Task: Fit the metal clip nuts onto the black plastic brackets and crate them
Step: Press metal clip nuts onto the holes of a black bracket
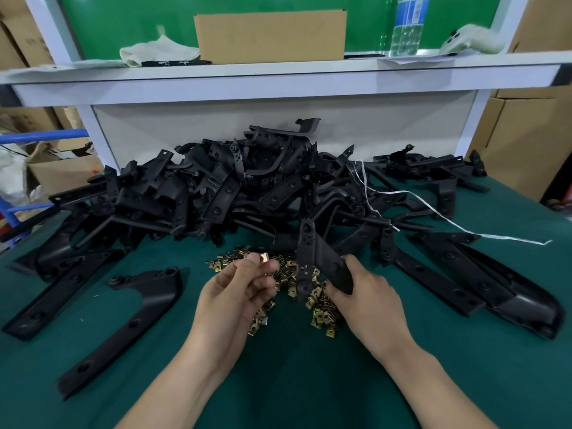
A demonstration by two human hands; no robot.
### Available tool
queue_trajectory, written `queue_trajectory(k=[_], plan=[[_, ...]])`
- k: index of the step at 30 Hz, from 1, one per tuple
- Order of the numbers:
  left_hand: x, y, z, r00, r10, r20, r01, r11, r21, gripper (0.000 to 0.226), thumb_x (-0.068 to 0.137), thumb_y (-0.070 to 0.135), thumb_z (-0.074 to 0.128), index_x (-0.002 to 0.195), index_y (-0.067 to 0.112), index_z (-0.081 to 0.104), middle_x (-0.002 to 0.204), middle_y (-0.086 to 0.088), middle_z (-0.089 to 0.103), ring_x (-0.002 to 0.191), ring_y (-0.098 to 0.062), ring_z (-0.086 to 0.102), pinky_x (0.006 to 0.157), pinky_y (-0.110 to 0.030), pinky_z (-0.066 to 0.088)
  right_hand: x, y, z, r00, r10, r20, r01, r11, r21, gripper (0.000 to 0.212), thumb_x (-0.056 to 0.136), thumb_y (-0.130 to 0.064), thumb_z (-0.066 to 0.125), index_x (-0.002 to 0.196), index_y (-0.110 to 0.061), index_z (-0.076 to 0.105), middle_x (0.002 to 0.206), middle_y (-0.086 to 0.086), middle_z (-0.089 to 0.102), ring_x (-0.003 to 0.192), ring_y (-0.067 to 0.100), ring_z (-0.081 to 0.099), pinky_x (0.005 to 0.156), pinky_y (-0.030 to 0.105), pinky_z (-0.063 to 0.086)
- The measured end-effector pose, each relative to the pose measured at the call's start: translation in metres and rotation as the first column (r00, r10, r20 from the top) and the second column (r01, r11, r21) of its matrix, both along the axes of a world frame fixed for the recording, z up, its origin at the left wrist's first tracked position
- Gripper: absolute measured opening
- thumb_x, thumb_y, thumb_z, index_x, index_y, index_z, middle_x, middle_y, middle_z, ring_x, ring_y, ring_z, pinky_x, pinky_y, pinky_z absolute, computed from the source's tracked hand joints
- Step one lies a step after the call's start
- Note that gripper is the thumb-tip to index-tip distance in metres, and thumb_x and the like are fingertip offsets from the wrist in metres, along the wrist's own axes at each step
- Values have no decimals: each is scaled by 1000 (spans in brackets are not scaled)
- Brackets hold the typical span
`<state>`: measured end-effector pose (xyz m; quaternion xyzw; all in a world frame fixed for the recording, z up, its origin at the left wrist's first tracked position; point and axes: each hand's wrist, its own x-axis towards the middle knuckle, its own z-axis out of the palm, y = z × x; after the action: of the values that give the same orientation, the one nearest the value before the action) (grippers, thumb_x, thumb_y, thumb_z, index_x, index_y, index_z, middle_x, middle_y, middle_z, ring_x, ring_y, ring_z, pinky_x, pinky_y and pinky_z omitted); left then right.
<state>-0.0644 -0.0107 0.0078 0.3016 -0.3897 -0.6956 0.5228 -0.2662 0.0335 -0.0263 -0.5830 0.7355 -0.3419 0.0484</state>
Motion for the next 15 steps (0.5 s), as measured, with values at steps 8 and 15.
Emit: queue_trajectory(k=[8,15], plan=[[-2,3,2,1000,-24,7,24,1000,-16,16,86,28,68,84,14,73,100,-15,75,73,-15,68,70,-26,58,0,0,-1,1000,12,-11,-12,1000,-4,25,90,-41,64,92,-39,39,66,-15,49,65,20,46,57,37,34],[-6,7,0,996,-51,75,56,997,-58,16,76,38,74,75,23,78,98,-11,76,78,-15,70,72,-26,58,0,-1,-2,1000,13,-22,-13,1000,-7,25,89,-41,63,92,-38,39,66,-15,48,65,21,46,57,37,35]])
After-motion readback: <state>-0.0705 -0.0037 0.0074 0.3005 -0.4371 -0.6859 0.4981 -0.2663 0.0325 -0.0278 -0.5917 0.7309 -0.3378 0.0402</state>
